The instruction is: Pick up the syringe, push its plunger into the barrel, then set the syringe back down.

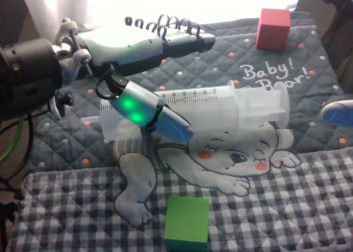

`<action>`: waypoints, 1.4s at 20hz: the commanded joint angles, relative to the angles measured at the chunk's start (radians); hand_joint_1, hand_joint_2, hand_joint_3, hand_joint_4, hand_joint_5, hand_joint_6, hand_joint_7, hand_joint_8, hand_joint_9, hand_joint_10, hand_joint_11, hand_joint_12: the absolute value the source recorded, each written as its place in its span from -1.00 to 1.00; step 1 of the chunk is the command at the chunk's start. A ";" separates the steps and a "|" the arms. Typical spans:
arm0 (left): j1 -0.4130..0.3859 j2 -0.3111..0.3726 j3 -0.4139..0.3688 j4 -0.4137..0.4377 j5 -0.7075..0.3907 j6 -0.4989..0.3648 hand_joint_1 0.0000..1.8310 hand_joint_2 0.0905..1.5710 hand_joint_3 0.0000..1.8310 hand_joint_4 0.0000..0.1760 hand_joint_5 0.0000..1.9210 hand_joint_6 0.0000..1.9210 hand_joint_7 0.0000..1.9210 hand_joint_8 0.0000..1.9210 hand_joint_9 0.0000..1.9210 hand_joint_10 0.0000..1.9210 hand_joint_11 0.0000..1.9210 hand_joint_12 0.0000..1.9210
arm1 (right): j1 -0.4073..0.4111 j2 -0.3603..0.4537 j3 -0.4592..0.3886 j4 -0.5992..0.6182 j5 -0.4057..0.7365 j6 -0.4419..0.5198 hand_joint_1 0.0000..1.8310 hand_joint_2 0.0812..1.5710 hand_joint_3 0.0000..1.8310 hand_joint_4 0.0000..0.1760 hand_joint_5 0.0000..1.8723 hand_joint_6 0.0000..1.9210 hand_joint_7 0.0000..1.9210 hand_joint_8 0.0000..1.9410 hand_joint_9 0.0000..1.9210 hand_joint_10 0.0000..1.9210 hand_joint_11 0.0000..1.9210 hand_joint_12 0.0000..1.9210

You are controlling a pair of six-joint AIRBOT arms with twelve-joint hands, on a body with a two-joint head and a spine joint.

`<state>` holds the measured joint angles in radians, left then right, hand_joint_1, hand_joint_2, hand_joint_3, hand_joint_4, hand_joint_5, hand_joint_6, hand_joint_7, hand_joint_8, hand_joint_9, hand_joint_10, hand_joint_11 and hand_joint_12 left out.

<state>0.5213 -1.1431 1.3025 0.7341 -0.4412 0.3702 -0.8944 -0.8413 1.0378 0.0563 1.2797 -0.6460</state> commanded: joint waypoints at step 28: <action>0.018 -0.165 0.137 0.220 0.078 -0.199 -0.62 -0.18 -1.00 -1.00 -1.00 -1.00 -1.00 -1.00 -0.99 -1.00 -1.00 -1.00 | 0.027 -0.014 0.007 0.010 0.123 0.003 -0.76 0.06 -0.98 -1.00 -0.96 -0.99 -1.00 -1.00 -1.00 -1.00 -1.00 -1.00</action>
<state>0.5457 -1.3029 1.4391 0.9741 -0.2947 0.1787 -0.8825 -0.8566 1.0416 0.0502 1.2800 -0.6464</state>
